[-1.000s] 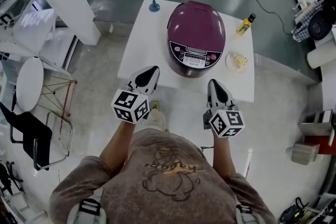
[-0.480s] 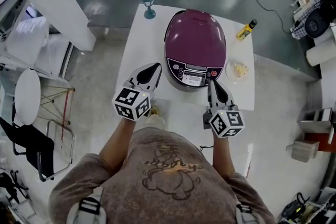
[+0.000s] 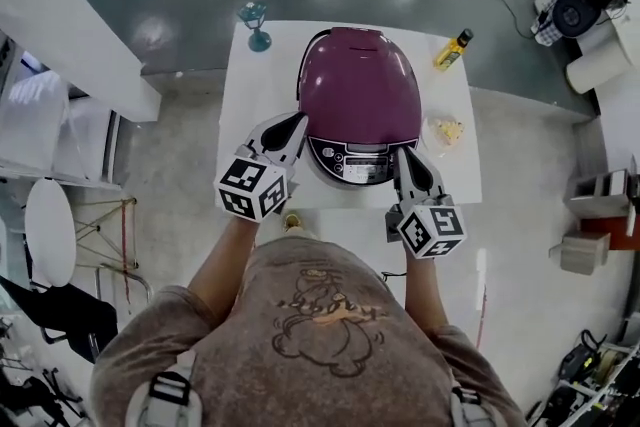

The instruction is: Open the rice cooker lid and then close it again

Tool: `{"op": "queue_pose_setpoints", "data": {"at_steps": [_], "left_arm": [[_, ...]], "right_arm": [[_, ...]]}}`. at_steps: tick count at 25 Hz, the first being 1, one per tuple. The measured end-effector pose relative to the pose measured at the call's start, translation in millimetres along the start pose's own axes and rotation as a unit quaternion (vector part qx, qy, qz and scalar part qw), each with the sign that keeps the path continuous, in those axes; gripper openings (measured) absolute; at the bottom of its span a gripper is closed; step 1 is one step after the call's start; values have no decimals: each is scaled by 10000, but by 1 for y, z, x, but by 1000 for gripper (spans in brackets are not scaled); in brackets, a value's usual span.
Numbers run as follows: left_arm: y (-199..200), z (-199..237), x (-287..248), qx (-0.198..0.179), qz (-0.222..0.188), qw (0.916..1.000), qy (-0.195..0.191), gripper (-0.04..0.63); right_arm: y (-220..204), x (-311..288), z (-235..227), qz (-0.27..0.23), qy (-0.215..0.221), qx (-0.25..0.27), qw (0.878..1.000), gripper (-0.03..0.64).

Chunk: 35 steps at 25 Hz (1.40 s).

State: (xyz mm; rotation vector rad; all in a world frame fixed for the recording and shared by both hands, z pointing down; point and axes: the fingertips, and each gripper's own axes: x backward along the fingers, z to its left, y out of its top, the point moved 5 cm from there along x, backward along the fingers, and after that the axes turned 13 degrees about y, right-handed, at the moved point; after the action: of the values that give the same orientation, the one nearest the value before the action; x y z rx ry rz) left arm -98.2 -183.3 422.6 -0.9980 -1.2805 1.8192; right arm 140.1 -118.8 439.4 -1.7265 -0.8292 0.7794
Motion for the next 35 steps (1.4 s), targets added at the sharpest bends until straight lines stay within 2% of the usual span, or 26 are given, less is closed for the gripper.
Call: {"op": "queue_pose_setpoints", "data": {"at_steps": [7, 12, 28, 35], "left_arm": [[2, 4, -26, -91, 80, 9993, -355, 18], [0, 3, -37, -95, 147, 9990, -401, 18], [-14, -3, -48, -239, 391, 9989, -25, 18], [-19, -3, -50, -274, 399, 9988, 81, 18]], "right_arm": [[-1, -5, -5, -98, -308, -79, 9994, 2], [-2, -8, -4, -58, -256, -96, 9996, 2], [-5, -18, -13, 291, 451, 17, 9986, 2], [-7, -19, -12, 422, 585, 166, 9973, 3]]}}
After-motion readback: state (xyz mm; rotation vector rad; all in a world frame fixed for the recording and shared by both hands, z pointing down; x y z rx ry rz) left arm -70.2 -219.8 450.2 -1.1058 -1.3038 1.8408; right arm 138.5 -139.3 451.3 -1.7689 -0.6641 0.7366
